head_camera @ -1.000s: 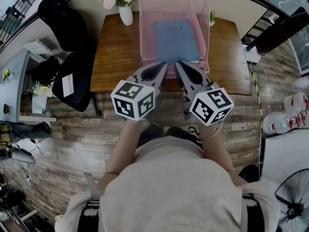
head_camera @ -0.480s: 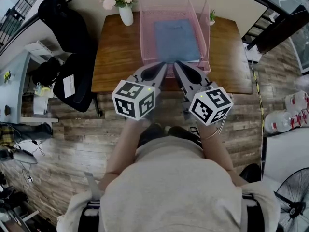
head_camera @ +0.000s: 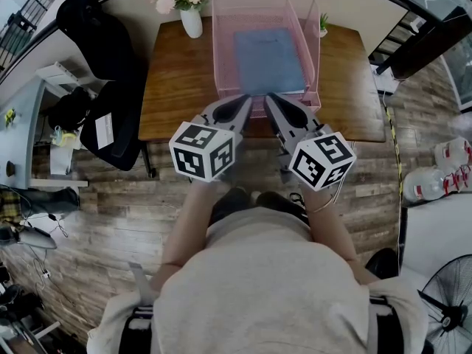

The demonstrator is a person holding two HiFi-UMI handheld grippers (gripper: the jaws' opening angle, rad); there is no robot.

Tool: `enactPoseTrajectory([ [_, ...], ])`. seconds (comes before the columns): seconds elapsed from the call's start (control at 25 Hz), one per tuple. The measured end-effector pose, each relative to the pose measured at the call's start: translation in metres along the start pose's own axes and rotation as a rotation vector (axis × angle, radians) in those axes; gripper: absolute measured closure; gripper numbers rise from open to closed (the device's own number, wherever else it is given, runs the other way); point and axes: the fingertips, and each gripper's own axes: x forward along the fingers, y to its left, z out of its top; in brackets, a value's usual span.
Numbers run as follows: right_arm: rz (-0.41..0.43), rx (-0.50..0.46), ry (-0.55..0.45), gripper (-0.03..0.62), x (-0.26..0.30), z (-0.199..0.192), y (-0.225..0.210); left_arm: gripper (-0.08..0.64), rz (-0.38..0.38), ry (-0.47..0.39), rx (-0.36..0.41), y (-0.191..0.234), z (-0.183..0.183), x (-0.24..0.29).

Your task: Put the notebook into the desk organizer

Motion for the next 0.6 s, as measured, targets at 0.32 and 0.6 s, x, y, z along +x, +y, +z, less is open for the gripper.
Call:
enactPoseTrajectory([
  [0.32, 0.002, 0.011, 0.013, 0.583, 0.001, -0.003, -0.002, 0.548, -0.004, 0.002, -0.006, 0.003, 0.002, 0.001],
  [0.6, 0.002, 0.019, 0.034, 0.583, 0.002, -0.011, -0.004, 0.548, -0.006, 0.013, -0.003, 0.002, 0.000, 0.003],
])
